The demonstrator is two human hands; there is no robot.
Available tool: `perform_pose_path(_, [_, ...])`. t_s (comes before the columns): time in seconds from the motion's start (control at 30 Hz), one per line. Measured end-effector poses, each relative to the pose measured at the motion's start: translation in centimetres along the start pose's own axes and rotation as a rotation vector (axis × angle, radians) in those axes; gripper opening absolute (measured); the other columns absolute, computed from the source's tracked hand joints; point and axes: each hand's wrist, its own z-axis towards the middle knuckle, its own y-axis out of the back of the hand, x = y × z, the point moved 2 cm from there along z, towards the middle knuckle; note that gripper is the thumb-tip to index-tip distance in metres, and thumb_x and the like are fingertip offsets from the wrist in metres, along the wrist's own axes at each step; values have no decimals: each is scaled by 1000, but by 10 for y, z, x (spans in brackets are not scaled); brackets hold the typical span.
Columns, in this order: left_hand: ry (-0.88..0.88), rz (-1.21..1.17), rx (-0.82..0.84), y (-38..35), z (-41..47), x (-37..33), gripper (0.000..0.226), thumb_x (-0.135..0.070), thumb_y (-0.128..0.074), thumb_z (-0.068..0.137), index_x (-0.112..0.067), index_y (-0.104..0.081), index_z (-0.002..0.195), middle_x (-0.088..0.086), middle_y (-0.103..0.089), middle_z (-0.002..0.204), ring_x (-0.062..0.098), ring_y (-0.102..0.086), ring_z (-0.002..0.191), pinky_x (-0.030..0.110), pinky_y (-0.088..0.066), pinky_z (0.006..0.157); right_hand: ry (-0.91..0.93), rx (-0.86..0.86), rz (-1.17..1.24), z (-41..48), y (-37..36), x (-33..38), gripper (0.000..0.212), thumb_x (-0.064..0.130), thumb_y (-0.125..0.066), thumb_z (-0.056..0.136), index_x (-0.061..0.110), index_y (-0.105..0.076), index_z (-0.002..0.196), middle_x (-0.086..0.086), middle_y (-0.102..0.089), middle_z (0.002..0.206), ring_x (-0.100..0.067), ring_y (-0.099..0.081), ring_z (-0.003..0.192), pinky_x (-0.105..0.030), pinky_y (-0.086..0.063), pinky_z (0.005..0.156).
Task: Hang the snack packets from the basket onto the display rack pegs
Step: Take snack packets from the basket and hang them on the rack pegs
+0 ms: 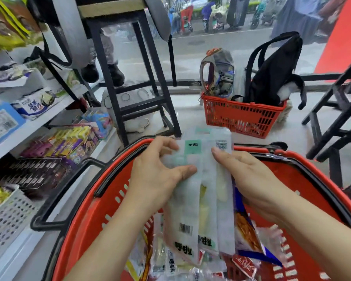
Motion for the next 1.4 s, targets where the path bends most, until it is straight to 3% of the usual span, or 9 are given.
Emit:
perform_pose_path(0.13, [188,-170,-9,26,3,-24,61,-13,-91,56,-42,-64,102,-6,-71,85,13,-70,80,43,-59,75,-146,28,43,-14,-13,38,38,36,-45,96,14,-76,98,-10,-75,102,-26,-72,97,-47,-53,94])
perform_pose_path(0.33, [194,-82,-157,91,13,-128,28,-15,-85,67,-35,-67,63,-25,-66,63,-7,-57,56,14,-45,59,-170,-195,65,-35,-43,146,40,39,-59,85,2,-76,85,-17,-75,91,-37,-72,89,-56,-55,87])
perform_pose_path(0.53, [183,-6,-216,187,10,-256,16,-15,-79,77,-28,-69,73,-11,-68,72,2,-62,68,25,-51,64,-175,-263,44,-63,-84,300,59,50,-71,76,-9,-68,83,-35,-67,91,-58,-61,89,-71,-47,77])
perform_pose_path(0.67, [136,22,-253,261,7,-348,13,-19,-71,85,-26,-62,79,-10,-61,76,3,-56,73,19,-44,64,-125,-258,19,-85,-110,410,76,60,-69,77,-15,-59,77,-36,-65,81,-55,-62,73,-64,-50,66])
perform_pose_path(0.73, [22,148,-229,291,2,-395,11,-28,-67,87,-25,-59,80,-14,-57,79,7,-52,77,22,-39,67,-60,-259,-77,-96,-122,456,73,61,-67,76,-6,-44,58,-18,-48,52,-32,-44,44,-41,-36,46])
perform_pose_path(0.93, [101,100,-327,379,-24,-481,16,-26,-74,82,-29,-59,75,-14,-63,71,1,-55,69,16,-41,58,76,-291,-70,-117,-149,543,48,37,-64,87,4,-41,60,-5,-28,49,-8,-26,46,-22,-23,45])
perform_pose_path(1.0, [208,-19,-365,408,-36,-494,14,-13,-77,78,-23,-67,78,-12,-69,76,2,-63,73,22,-52,67,129,-230,-70,-122,-163,562,48,32,-62,92,-4,-45,65,-18,-31,55,-10,-32,50,-24,-27,48])
perform_pose_path(1.27, [325,-65,-679,496,-100,-528,32,-24,-86,70,-5,-62,80,15,-68,86,22,-65,76,43,-57,67,265,227,-18,-159,-297,634,41,38,-53,96,14,-58,63,13,-60,55,0,-53,50,-16,-39,47])
perform_pose_path(1.4, [337,-50,-843,556,-150,-532,20,-22,-85,71,-26,-66,72,-8,-72,77,10,-69,74,32,-58,63,224,561,-4,-182,-370,648,20,26,-75,77,16,-72,94,5,-77,88,-14,-74,80,-28,-59,65])
